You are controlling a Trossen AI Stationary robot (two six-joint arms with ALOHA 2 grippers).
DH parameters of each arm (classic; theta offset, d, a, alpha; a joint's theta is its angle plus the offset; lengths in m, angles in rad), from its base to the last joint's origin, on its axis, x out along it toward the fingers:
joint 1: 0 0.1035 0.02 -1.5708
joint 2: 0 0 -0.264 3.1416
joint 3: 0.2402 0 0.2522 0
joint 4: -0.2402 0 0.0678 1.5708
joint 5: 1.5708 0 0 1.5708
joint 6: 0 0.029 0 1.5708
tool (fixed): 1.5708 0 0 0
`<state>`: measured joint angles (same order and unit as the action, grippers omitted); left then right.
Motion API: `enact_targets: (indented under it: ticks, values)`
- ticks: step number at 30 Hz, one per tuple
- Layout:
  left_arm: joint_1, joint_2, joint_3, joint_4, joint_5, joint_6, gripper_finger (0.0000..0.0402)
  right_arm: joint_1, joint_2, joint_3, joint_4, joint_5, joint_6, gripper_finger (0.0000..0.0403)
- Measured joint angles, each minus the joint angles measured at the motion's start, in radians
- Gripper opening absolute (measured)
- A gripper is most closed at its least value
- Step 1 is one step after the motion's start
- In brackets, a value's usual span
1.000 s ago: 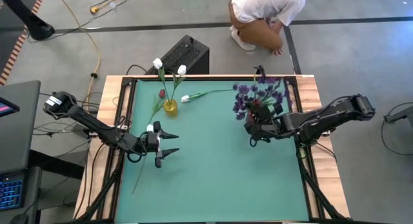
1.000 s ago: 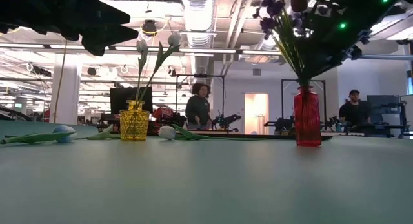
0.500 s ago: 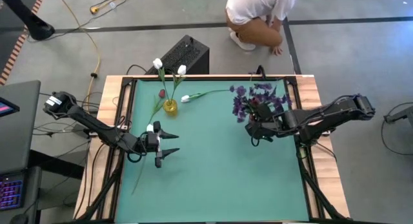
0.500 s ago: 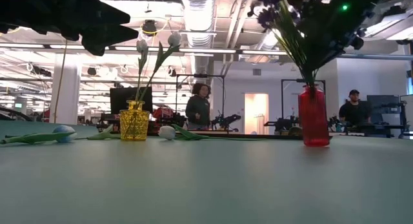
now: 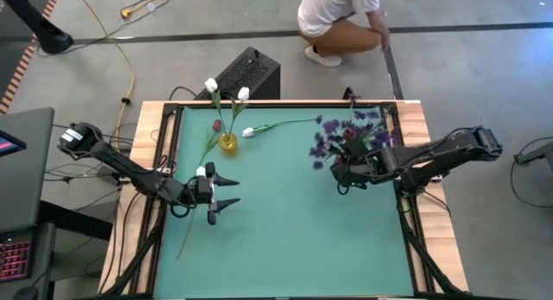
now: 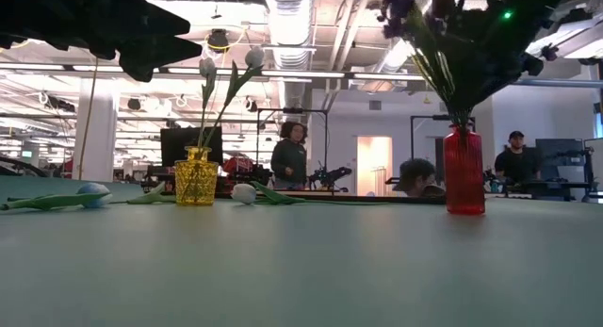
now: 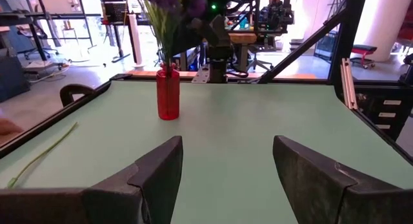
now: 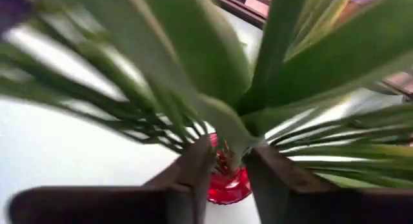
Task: Sort flowers into vase by color
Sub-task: Put the bottom red flower into the red vase
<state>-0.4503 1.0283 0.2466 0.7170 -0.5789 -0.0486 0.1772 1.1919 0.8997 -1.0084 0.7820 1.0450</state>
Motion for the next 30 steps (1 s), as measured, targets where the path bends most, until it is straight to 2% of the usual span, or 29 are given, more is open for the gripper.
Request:
enact_targets:
  ticks: [5, 10, 14, 24, 30]
  values:
    - [0.0, 0.0, 0.0, 0.0, 0.0, 0.0, 0.0231, 0.0, -0.002, 0.002, -0.034, -0.032, 0.005, 0.0194]
    - [0.0, 0.0, 0.0, 0.0, 0.0, 0.0, 0.0231, 0.0, -0.002, 0.002, -0.038, -0.032, 0.005, 0.0214]
    - [0.0, 0.0, 0.0, 0.0, 0.0, 0.0, 0.0231, -0.003, -0.002, 0.002, -0.038, -0.032, 0.005, 0.0193]
    - [0.0, 0.0, 0.0, 0.0, 0.0, 0.0, 0.0231, -0.003, 0.0, 0.0, -0.039, -0.056, 0.002, 0.0085]
    - [0.0, 0.0, 0.0, 0.0, 0.0, 0.0, 0.0231, -0.003, 0.0, 0.0, -0.039, -0.058, 0.002, 0.0072]
